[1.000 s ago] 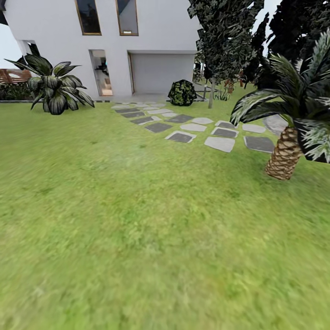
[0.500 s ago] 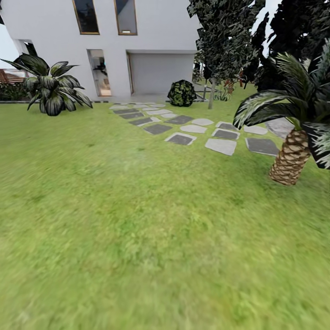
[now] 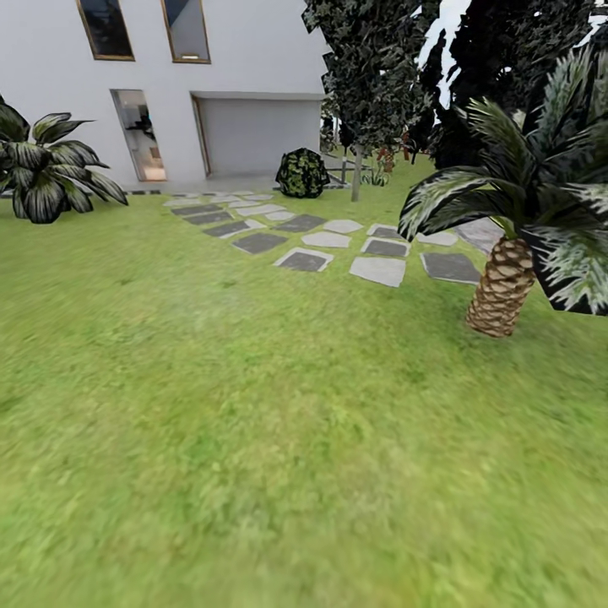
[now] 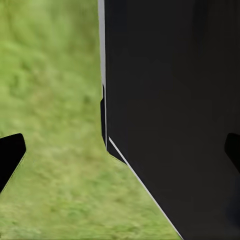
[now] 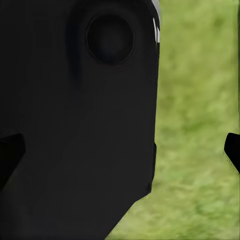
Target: Take the three Easter eggs out of the wicker basket on the lawn in the garden, then place them on the lawn next to a single tree (choose any tree) so that all three eggs are next to the same tree and none are left in the basket.
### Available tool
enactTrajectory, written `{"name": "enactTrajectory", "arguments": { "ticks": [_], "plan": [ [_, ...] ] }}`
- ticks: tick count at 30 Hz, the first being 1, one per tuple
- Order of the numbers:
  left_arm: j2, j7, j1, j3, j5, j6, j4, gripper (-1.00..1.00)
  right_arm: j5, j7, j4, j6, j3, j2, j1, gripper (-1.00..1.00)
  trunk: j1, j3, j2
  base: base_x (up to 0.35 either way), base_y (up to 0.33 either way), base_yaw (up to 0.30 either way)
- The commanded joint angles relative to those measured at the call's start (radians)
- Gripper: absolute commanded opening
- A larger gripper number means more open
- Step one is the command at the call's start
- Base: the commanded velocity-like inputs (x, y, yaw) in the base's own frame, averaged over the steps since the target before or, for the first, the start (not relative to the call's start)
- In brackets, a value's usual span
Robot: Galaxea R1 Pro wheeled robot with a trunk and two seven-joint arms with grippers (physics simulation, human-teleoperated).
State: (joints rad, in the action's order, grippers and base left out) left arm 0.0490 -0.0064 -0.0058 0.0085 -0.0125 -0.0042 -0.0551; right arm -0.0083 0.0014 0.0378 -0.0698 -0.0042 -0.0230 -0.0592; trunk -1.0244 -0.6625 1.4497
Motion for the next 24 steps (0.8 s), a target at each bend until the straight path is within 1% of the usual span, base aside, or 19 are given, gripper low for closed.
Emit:
{"name": "enactTrajectory", "arguments": {
  "ticks": [1,24],
  "plan": [
    [0.000,-0.001,0.000,0.001,-0.001,0.000,0.000,1.00,-0.001,0.000,-0.001,-0.003,0.000,0.000,-0.001,1.00,-0.001,-0.001,0.000,0.343,0.000,-0.035],
    [0.000,0.000,0.000,0.001,-0.001,0.000,0.000,1.00,0.002,0.000,-0.003,-0.005,0.001,0.000,-0.001,1.00,-0.001,-0.001,0.000,0.343,0.000,-0.003]
  ]
}}
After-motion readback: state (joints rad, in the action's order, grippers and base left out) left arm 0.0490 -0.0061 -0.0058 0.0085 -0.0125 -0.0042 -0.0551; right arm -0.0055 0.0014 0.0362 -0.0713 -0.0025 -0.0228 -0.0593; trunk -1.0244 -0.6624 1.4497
